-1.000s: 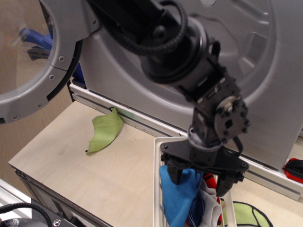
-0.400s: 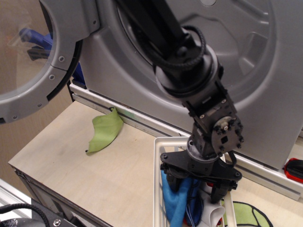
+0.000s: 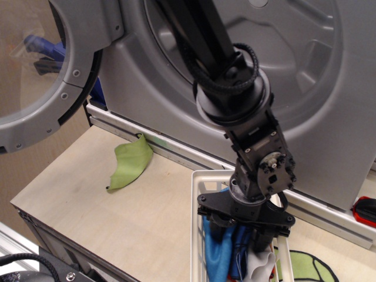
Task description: Put clothes in laundry machine
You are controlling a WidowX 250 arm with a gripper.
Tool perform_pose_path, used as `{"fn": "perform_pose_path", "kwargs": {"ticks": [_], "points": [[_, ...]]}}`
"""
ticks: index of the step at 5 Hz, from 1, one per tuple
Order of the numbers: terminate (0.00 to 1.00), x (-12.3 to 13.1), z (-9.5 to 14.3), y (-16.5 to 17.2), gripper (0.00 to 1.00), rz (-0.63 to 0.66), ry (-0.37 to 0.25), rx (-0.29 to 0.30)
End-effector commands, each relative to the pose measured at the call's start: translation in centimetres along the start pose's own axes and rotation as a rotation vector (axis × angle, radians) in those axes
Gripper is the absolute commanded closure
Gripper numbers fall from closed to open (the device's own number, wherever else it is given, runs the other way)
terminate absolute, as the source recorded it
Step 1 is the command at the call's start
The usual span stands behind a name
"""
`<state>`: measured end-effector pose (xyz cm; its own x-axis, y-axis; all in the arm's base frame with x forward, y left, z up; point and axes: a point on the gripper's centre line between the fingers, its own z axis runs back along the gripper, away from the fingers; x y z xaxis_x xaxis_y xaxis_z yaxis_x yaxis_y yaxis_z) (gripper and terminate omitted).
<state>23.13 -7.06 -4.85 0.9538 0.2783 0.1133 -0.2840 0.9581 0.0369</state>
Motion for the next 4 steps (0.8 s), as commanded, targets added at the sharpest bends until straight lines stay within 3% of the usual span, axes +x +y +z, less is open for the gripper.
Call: {"fn": "perform_pose_path", "kwargs": {"ticks": [1,2,4], "points": [[0.0,0.7,1.8,-0.3,1.0,-0.026,-0.059,-0.02],[0.0,0.9,4.7,-0.3,1.0,-0.002,-0.158,-0.063],[0.0,2.1,11.5,0.2,1.0,0.018,-0.181,-0.156]]}}
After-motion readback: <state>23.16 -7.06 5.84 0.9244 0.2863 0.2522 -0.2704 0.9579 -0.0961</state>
